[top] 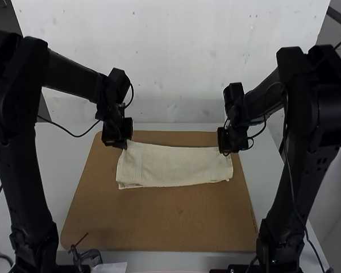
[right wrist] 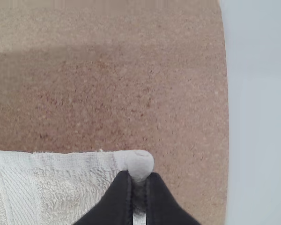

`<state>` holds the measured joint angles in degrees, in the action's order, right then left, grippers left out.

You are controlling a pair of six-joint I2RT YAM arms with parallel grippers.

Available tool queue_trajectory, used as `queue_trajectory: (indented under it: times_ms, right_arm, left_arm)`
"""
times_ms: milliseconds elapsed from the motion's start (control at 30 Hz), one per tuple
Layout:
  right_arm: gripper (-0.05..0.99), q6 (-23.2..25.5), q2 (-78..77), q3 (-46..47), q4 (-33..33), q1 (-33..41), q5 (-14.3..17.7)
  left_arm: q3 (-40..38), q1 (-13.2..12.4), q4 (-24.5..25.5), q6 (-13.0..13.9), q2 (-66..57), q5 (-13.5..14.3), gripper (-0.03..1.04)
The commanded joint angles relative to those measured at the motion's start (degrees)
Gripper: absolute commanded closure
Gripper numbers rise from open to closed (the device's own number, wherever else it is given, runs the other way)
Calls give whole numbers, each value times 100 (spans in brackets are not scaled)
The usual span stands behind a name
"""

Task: Fold the towel.

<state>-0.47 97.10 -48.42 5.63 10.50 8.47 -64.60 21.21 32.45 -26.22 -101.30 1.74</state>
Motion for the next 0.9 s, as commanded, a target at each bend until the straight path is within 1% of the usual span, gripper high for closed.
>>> queue_trajectory:
  times_ms: [0,167,367,533,833,867]
  right_arm:
    - [92,47,20,-352,-97,-110,102]
    - [92,56,248,-493,61,-75,102]
    - [92,47,310,-203,35,84,102]
    - [92,38,406,-132,17,75,102]
    - [92,47,670,-141,-141,84,137]
    - [92,47,705,-141,-150,75,146]
  left_arm:
    - [-387,-100,-37,108,-57,72,100]
    - [-422,-100,42,126,-303,37,99]
    - [-27,-109,25,126,-321,-7,100]
    - [184,-91,25,134,-285,-24,100]
    - [202,-126,-19,134,-470,-24,99]
    - [202,-126,-19,143,-514,-24,98]
